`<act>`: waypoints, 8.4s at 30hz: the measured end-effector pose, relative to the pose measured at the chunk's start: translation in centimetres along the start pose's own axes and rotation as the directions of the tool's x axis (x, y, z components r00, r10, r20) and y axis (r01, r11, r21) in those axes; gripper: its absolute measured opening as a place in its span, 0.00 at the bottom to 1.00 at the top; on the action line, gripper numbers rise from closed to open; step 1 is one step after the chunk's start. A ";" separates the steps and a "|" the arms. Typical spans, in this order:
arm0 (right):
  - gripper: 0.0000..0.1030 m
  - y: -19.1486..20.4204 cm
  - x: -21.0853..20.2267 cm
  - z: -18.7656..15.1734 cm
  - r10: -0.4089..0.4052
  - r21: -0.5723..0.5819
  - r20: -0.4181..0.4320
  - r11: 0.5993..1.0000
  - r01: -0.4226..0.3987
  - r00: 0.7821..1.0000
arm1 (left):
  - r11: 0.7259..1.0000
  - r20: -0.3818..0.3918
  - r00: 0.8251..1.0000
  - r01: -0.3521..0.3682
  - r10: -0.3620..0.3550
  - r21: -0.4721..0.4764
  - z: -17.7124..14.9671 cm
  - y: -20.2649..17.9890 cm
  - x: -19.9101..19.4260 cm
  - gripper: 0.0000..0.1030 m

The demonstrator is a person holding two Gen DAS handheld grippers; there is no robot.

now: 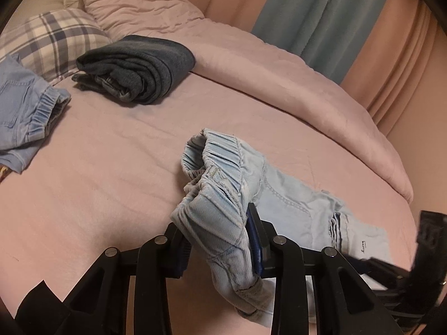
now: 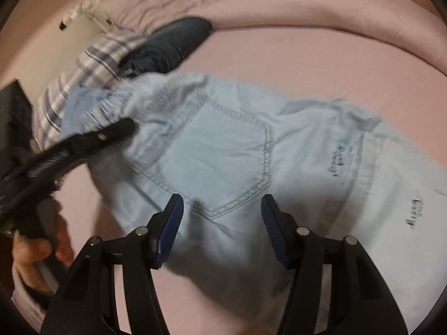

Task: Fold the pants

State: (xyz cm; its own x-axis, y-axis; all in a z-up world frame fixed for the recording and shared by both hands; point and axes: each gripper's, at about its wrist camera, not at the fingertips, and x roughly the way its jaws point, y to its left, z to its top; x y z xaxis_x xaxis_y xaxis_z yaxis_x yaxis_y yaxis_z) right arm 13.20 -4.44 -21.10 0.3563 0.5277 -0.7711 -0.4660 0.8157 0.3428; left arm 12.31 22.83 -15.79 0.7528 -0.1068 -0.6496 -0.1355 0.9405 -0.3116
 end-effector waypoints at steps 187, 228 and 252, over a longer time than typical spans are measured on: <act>0.66 -6.3 -1.1 9.6 -0.165 -0.019 -0.088 0.986 0.164 0.982 | 0.958 -0.279 0.926 0.280 -0.254 0.058 -9.7 -10.9 3.9 0.94; 0.18 -3.6 0.9 11.1 -0.138 -0.012 -0.113 0.990 0.138 0.984 | 0.971 -0.320 0.934 0.206 -0.157 0.124 -9.1 -13.5 4.5 0.18; 0.51 -7.1 3.9 10.5 -0.259 0.013 -0.118 0.965 0.262 0.959 | 0.969 -0.323 0.938 0.186 -0.125 0.164 -8.4 -16.0 4.7 0.22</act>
State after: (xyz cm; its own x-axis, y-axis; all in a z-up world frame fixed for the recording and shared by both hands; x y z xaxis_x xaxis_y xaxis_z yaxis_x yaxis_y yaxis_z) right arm 26.42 -5.70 -20.89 0.3666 0.2668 -0.8913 -0.3456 0.9285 0.1358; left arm 12.57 4.53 -19.67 0.5146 -0.3225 -0.7945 0.1141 0.9441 -0.3093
